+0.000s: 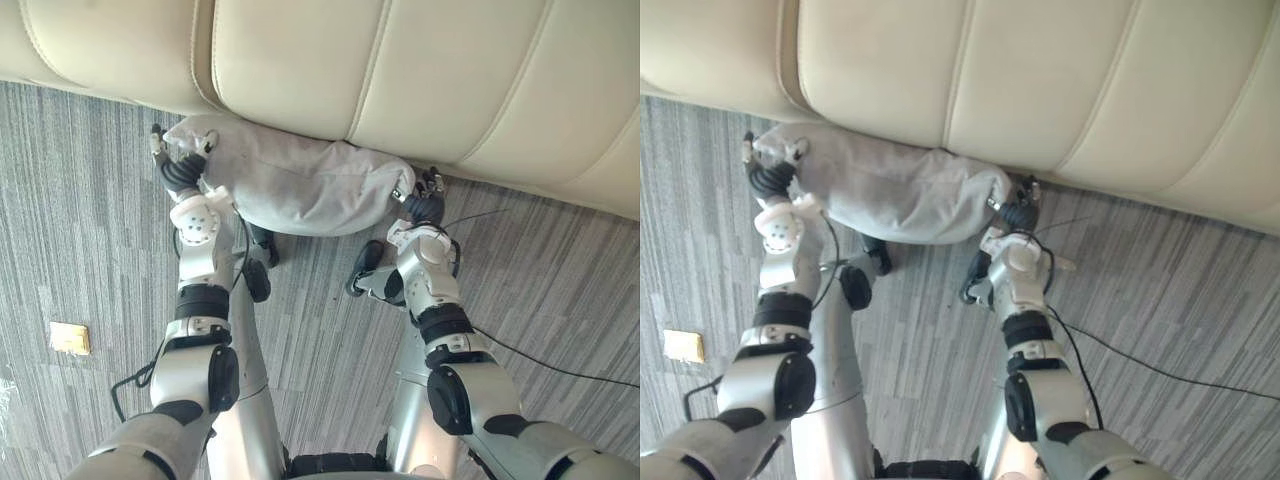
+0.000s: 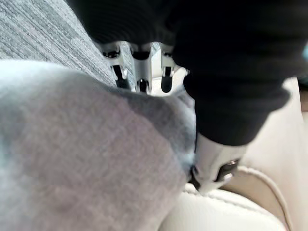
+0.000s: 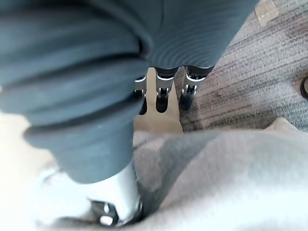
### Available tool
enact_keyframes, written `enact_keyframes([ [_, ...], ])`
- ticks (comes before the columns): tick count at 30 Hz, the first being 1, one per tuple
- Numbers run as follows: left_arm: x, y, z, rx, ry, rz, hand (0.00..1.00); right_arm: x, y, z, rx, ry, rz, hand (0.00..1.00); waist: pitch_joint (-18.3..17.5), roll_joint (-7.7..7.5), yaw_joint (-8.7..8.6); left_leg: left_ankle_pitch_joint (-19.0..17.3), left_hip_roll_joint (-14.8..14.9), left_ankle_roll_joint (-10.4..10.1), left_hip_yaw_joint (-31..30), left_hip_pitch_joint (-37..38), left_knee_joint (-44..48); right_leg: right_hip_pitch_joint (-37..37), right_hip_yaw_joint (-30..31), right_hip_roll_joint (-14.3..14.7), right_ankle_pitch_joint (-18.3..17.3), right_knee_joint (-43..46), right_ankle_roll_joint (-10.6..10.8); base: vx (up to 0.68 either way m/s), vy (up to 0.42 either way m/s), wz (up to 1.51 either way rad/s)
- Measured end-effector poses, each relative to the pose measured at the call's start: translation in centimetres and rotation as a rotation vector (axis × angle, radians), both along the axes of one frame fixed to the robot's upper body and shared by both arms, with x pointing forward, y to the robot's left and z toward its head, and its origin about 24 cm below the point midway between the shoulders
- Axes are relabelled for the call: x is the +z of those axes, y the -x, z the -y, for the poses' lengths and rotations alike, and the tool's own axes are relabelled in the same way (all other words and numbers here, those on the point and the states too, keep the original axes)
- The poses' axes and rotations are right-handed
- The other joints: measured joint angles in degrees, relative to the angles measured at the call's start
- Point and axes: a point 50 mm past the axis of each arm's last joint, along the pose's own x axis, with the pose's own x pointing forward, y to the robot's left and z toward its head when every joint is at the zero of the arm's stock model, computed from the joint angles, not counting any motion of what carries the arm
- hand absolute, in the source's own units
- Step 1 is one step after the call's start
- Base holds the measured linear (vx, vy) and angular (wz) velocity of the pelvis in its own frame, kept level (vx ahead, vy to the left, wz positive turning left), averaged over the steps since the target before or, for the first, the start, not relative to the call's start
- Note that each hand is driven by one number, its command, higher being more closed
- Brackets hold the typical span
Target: Pick up cushions and gather them together orderly.
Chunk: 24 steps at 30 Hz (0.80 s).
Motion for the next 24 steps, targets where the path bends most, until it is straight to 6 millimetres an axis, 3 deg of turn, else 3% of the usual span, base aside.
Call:
enact_keyframes([
  [8,1.9,-0.4,1.6,-0.043,-0.005,0.047,1.00,1.4,-0.4,-0.3,0.021,-0.016,0.033,1.00,-0.01,-0.01,0.01,3.40,-1.15,-0.09,-0.60,0.17,-5.22,0.08,-1.26,0.29,2.27,-3.28,-0.46,-0.02,0.002,0.08],
  [12,2.3,-0.1,2.1,-0.050,-0.037,0.067,1.00,2.1,0.1,-0.3,0.040,0.018,0.080,1.00,-0.04,-0.05,0.12,4.71,-1.02,-0.05,0.17,3.92,-8.15,2.87,-0.96,0.97,3.68,-5.82,-0.64,-0.04,-0.002,-0.05],
  [19,0.2,1.9,4.2,-0.134,-0.121,0.086,1.00,-0.9,2.8,0.6,0.025,0.000,0.084,1.00,-0.35,-0.11,-0.05,7.19,-1.05,-0.78,3.70,21.80,-20.67,18.57,-1.39,2.82,6.12,-16.77,-0.44,-0.04,-0.037,-0.06],
  [23,-1.7,3.8,5.6,-0.195,-0.132,0.102,1.00,-2.8,5.3,1.4,0.007,-0.001,0.089,1.00,-3.10,-0.30,-0.30,8.26,-1.67,-1.03,4.91,31.54,-26.07,28.09,-2.40,3.23,7.24,-22.41,0.15,0.05,-0.069,0.00],
  [24,-2.7,4.4,5.9,-0.205,-0.119,0.092,1.00,-3.5,6.1,1.6,0.002,0.008,0.078,1.00,-5.52,-0.46,-0.34,8.23,-1.91,-1.08,5.05,32.61,-27.29,29.10,-2.57,3.31,7.36,-23.79,0.37,0.13,-0.051,0.02],
])
